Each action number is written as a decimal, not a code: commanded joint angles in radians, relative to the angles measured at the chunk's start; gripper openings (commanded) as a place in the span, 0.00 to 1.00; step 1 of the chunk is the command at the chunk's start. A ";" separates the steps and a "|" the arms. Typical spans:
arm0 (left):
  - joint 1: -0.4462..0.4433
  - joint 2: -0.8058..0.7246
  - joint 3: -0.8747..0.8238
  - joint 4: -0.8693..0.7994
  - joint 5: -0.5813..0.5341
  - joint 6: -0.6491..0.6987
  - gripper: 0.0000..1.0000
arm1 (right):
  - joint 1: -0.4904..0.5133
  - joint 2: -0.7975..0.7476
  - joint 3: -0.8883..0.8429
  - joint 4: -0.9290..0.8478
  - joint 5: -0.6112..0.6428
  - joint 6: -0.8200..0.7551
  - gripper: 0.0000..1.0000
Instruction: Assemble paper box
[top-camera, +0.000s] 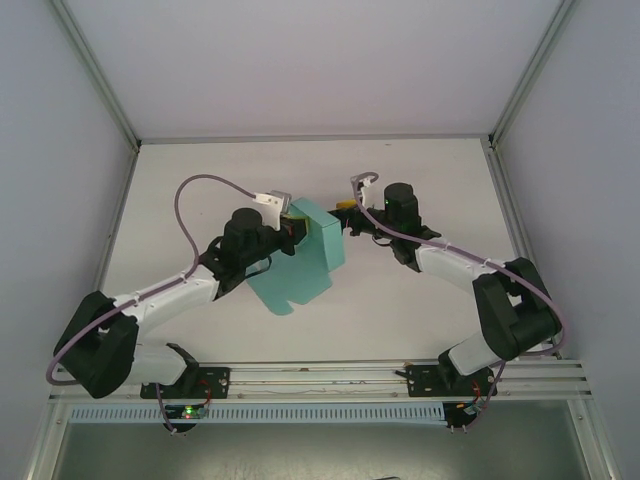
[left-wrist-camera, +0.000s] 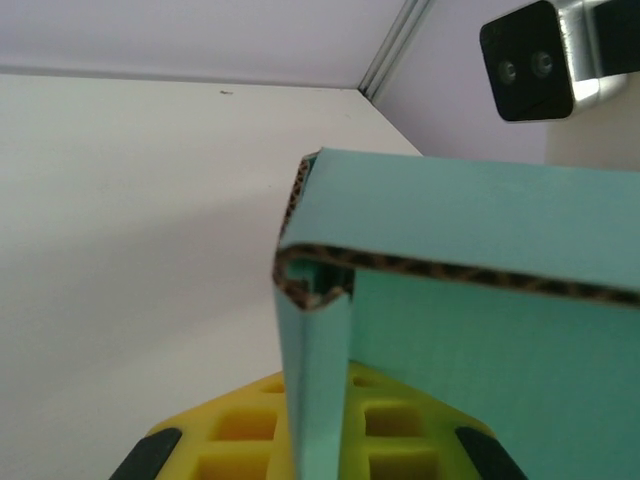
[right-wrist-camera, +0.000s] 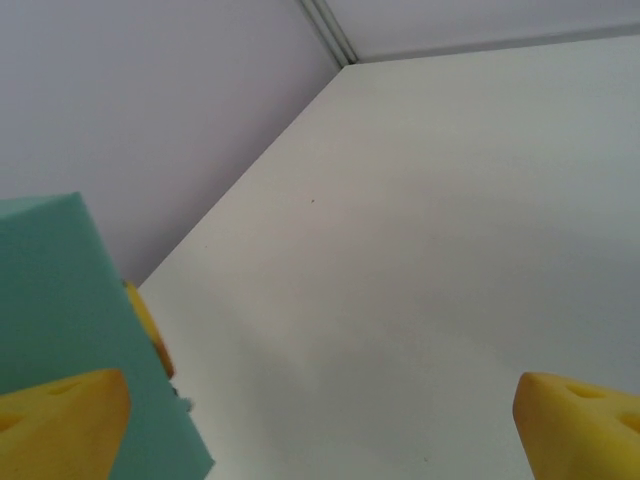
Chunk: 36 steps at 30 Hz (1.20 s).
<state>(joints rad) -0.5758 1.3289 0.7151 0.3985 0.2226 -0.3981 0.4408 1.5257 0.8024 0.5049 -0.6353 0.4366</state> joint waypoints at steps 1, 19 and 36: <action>0.001 0.074 0.072 -0.091 -0.166 -0.011 0.00 | 0.100 0.043 0.051 0.096 -0.231 0.002 0.98; -0.075 0.167 0.228 -0.274 -0.499 0.012 0.00 | 0.123 0.090 0.104 0.089 -0.166 0.053 0.98; -0.020 -0.085 0.189 -0.707 -0.133 0.351 0.00 | -0.117 -0.354 -0.083 -0.569 0.543 -0.152 0.99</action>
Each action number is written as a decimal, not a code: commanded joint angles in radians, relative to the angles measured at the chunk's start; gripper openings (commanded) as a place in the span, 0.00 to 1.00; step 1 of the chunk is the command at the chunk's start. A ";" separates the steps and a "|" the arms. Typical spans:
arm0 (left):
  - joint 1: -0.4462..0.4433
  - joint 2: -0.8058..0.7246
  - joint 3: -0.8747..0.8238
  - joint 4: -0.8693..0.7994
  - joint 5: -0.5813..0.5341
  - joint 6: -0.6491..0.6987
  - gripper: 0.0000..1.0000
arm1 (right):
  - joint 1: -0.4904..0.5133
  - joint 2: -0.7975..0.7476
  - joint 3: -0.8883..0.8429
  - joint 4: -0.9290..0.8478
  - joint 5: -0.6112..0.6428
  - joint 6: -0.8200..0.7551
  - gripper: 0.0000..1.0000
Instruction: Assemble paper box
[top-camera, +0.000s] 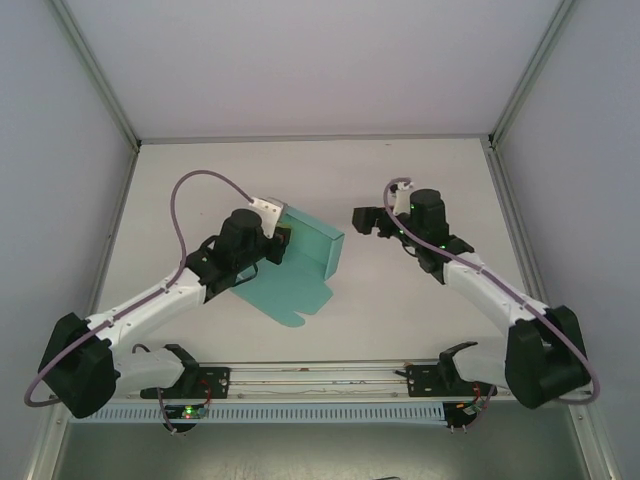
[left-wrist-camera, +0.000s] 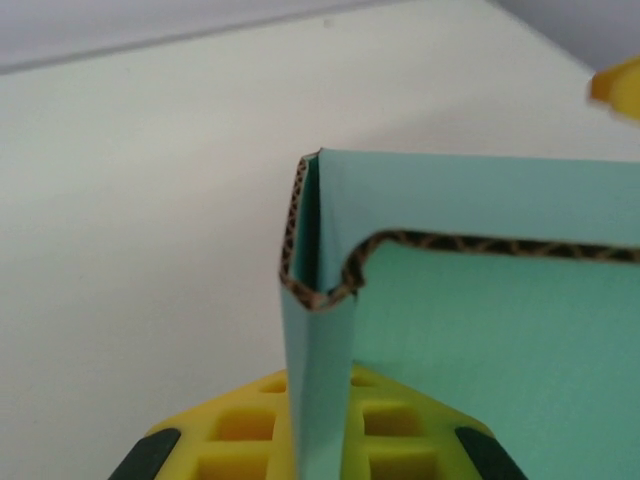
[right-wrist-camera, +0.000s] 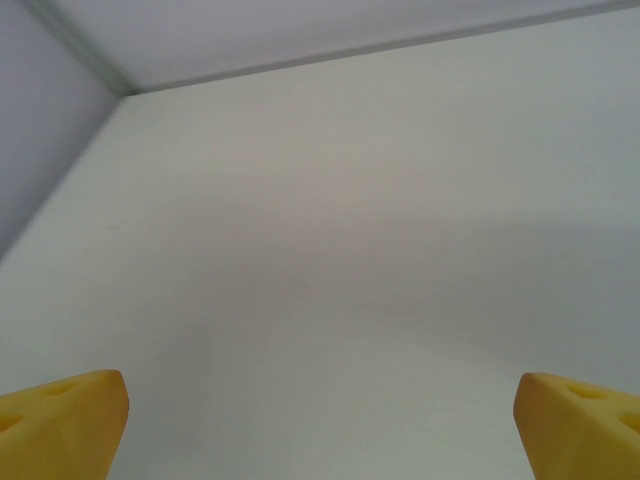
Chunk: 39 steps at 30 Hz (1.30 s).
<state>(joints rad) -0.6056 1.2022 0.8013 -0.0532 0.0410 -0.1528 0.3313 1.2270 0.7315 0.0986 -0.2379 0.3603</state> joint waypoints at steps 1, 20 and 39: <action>0.009 0.075 0.149 -0.331 0.046 0.121 0.00 | -0.014 -0.073 -0.012 -0.187 0.160 -0.087 0.98; -0.131 0.796 0.730 -0.906 -0.198 0.526 0.00 | -0.098 -0.110 -0.040 -0.291 0.151 -0.166 0.98; -0.090 0.516 0.776 -0.676 -0.078 0.434 1.00 | -0.105 -0.021 -0.006 -0.201 -0.116 -0.405 0.98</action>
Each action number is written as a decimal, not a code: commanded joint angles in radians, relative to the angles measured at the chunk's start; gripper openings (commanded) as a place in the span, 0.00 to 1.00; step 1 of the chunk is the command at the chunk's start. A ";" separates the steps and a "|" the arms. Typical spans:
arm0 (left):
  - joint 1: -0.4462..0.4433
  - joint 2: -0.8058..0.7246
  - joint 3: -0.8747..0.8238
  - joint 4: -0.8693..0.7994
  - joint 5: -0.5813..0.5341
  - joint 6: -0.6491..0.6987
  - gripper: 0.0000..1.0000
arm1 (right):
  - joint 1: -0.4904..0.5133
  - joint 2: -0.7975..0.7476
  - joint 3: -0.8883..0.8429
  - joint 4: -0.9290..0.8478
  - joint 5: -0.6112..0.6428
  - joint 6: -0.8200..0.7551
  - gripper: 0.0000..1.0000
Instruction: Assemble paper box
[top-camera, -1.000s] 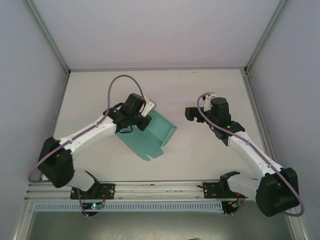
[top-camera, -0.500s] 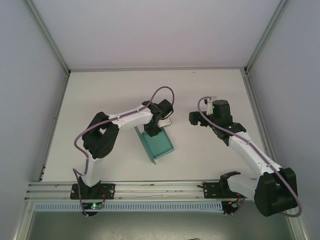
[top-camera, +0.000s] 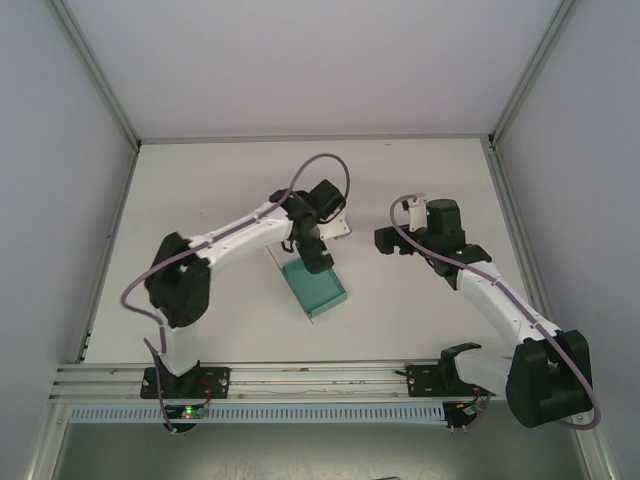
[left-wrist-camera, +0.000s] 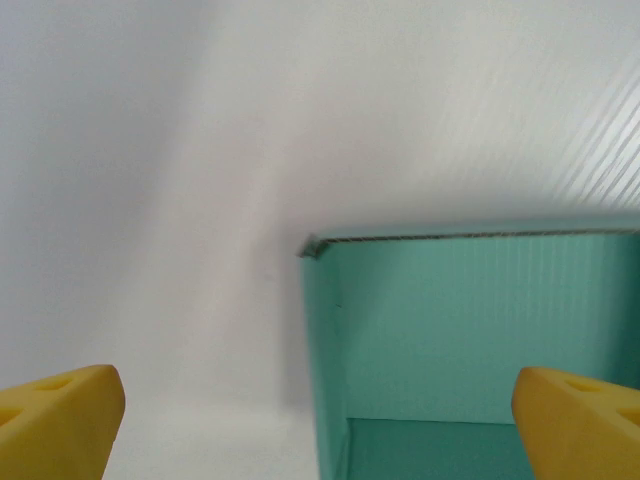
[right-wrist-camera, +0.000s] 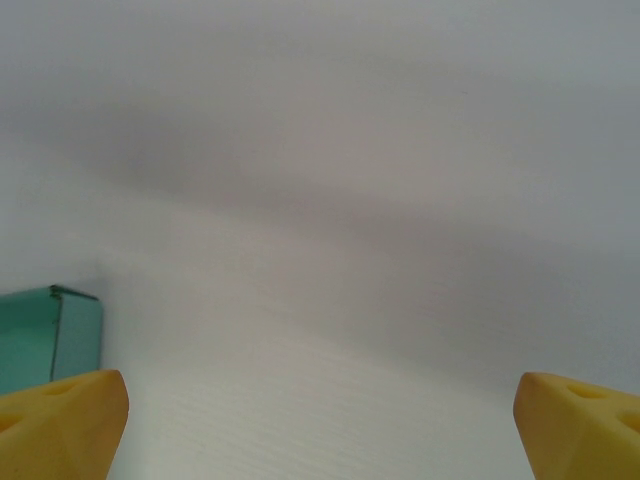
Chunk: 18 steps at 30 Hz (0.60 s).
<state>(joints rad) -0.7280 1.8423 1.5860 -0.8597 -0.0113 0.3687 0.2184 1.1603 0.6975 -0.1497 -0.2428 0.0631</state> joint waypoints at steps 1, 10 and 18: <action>0.058 -0.174 -0.032 0.187 -0.054 -0.155 1.00 | 0.021 0.079 0.058 0.038 -0.134 -0.147 0.98; 0.355 -0.463 -0.322 0.283 -0.188 -0.645 1.00 | 0.266 0.532 0.491 -0.362 -0.274 -0.895 0.96; 0.460 -0.706 -0.654 0.306 -0.261 -0.832 1.00 | 0.374 0.907 0.927 -0.820 -0.295 -1.343 0.87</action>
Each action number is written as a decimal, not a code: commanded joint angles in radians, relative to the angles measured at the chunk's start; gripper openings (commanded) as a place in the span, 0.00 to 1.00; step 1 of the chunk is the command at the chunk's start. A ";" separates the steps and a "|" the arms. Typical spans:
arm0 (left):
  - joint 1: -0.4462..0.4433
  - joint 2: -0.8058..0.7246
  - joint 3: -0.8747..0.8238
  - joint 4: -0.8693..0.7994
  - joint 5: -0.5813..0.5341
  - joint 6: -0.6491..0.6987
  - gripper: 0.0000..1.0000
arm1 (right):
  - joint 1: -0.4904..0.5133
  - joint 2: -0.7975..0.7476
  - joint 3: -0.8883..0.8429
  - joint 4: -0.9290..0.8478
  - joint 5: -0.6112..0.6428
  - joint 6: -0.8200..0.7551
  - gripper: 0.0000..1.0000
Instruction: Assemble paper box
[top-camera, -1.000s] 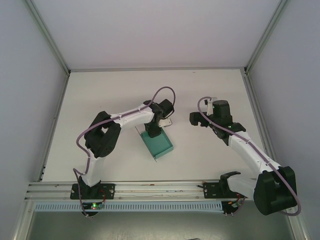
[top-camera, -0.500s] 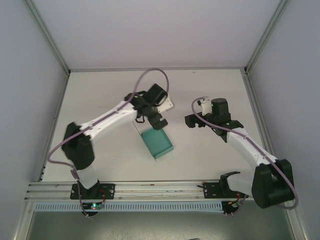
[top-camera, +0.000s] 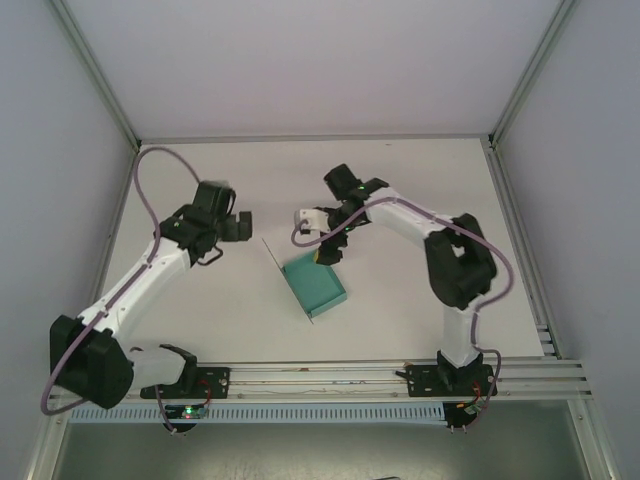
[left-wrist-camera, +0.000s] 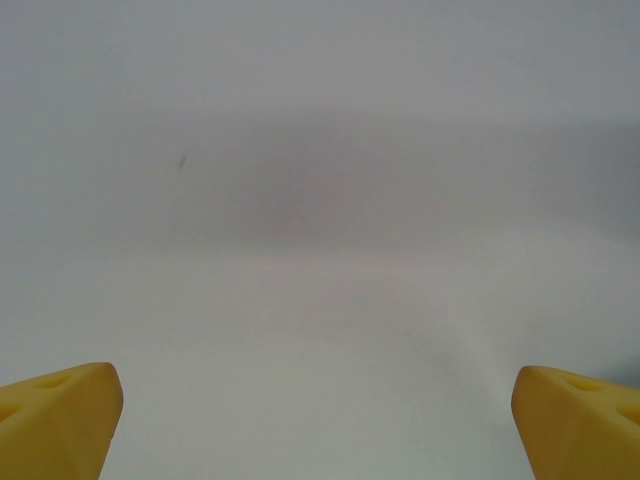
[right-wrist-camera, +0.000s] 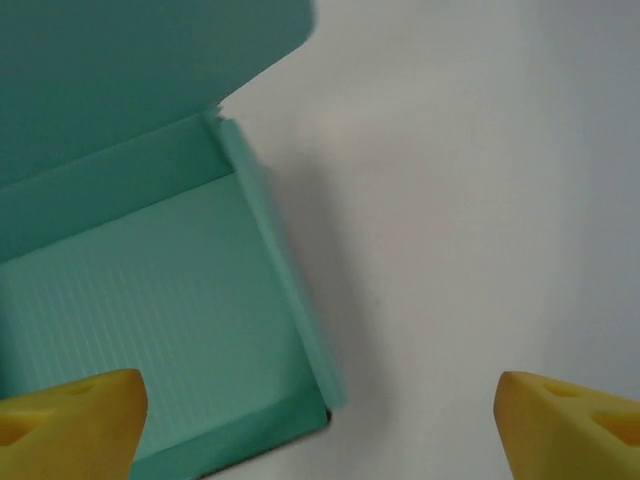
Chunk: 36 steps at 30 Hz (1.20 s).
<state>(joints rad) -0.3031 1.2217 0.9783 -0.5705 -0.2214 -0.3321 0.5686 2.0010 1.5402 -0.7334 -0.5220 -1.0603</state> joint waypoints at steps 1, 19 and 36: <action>0.048 -0.111 -0.072 0.013 -0.046 -0.141 1.00 | 0.033 0.101 0.118 -0.260 -0.004 -0.229 0.85; 0.073 -0.306 -0.125 0.006 -0.087 -0.183 1.00 | 0.082 0.019 -0.084 0.335 0.421 0.634 0.06; 0.069 -0.184 -0.102 0.221 0.349 -0.005 1.00 | 0.189 -0.300 -0.506 0.453 0.922 1.843 0.30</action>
<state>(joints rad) -0.2401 1.0134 0.8814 -0.4458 -0.0444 -0.4183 0.7563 1.7302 0.9958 -0.2573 0.3489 0.6651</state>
